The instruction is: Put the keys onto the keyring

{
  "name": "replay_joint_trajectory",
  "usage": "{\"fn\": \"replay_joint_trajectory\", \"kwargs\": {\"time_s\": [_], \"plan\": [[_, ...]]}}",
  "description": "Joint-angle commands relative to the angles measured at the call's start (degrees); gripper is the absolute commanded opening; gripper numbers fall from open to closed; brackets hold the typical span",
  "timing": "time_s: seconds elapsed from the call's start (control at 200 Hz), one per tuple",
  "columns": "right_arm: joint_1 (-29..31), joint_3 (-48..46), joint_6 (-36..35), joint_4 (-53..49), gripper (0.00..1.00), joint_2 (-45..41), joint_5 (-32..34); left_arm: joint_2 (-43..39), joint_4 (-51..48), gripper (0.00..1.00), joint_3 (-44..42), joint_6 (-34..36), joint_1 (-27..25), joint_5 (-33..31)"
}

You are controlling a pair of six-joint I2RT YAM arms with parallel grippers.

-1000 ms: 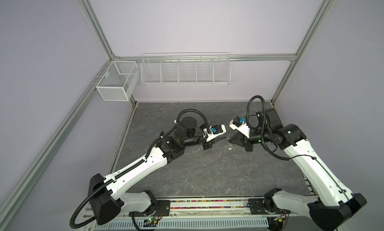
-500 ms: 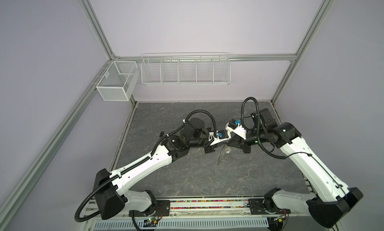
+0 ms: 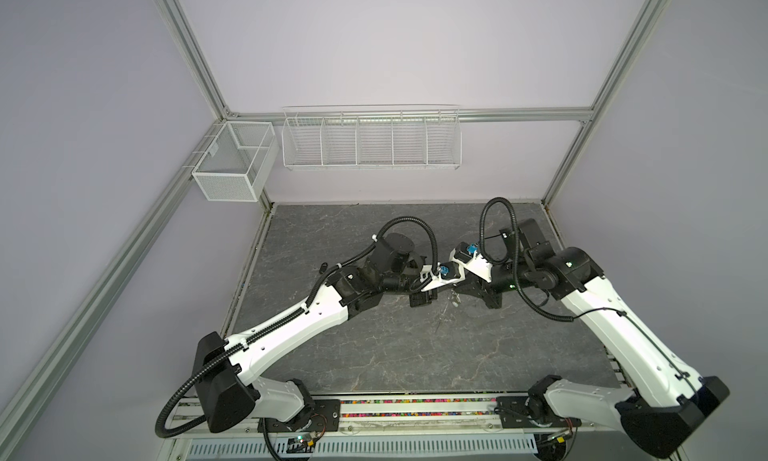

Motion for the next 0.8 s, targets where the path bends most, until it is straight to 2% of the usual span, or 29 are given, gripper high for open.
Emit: {"fn": "replay_joint_trajectory", "kwargs": {"time_s": [0.0,0.06,0.205,0.28,0.335,0.42,0.51,0.595,0.695,0.795], "plan": [[1.06,-1.11,-2.69,5.71,0.07,-2.47,-2.03,1.67,-3.12,0.09,1.53,1.56,-0.17,3.37],[1.03,-1.55,-2.99,6.34,0.07,-3.05,-2.24,1.90,-3.43,0.04,1.69,1.76,-0.17,4.25],[1.25,-2.21,-3.72,7.38,0.07,-3.48,-2.32,2.22,-3.24,0.00,1.71,1.81,-0.17,5.83],[1.20,-2.63,-3.21,8.09,0.22,-3.59,-1.16,2.34,-2.69,0.00,1.65,1.43,-0.17,6.31],[1.01,-3.03,-2.22,8.54,0.27,-3.79,0.40,1.99,-1.00,0.00,0.85,0.45,-0.17,5.90],[0.09,-4.65,-0.19,10.37,0.39,-5.16,3.63,0.47,3.58,0.00,-1.48,-1.92,0.07,4.10],[-1.42,-7.47,2.97,13.82,0.45,-8.19,6.80,-1.70,9.85,0.00,-4.48,-5.88,0.66,2.81],[-2.66,-12.07,5.93,19.27,0.52,-12.63,6.02,-3.99,17.21,0.00,-8.03,-10.41,1.21,1.36],[-3.01,-16.51,8.86,23.82,0.55,-16.06,3.96,-6.17,25.32,0.00,-11.64,-15.43,2.17,0.41],[-3.10,-17.76,11.47,25.35,0.55,-15.81,2.04,-7.51,30.67,0.00,-14.05,-19.58,2.54,0.15]]}}
